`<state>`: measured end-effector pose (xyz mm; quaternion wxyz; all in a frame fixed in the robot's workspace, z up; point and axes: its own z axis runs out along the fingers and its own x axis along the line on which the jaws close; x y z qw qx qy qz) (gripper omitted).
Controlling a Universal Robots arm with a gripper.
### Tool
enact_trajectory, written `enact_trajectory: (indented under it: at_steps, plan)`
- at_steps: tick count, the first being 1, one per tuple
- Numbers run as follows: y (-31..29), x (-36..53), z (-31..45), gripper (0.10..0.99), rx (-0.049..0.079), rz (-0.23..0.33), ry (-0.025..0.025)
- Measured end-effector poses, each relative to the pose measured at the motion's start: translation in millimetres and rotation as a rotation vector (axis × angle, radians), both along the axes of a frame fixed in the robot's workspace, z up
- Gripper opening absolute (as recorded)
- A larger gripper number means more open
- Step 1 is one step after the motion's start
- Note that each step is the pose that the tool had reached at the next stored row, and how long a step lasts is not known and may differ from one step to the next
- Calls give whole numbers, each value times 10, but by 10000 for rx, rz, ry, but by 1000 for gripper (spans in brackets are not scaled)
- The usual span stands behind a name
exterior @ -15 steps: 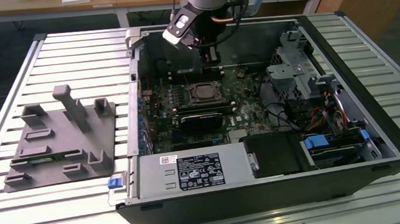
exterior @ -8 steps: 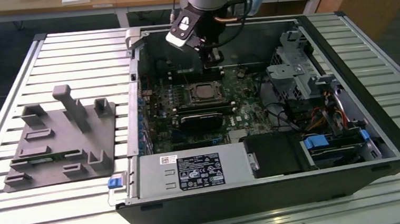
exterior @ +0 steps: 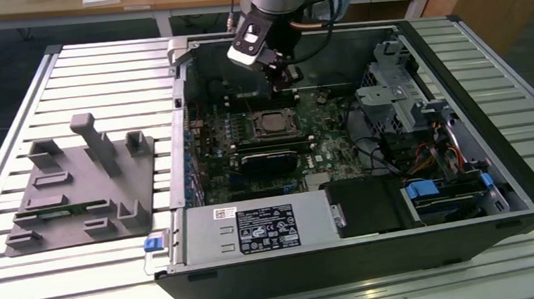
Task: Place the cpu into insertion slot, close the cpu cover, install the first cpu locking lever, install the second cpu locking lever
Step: 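Install the first cpu locking lever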
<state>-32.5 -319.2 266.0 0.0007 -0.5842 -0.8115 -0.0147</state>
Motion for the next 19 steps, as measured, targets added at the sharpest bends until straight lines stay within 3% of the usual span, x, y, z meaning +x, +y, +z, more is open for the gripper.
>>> enact_trajectory:
  at_steps: [8, 14, 19]
  plan:
    - [0, 1, -1, 106, 1, 1376, -1]
    - [0, 1, -1, 106, -1, 1959, 1]
    - [0, 1, -5, 106, -1, 2835, 1]
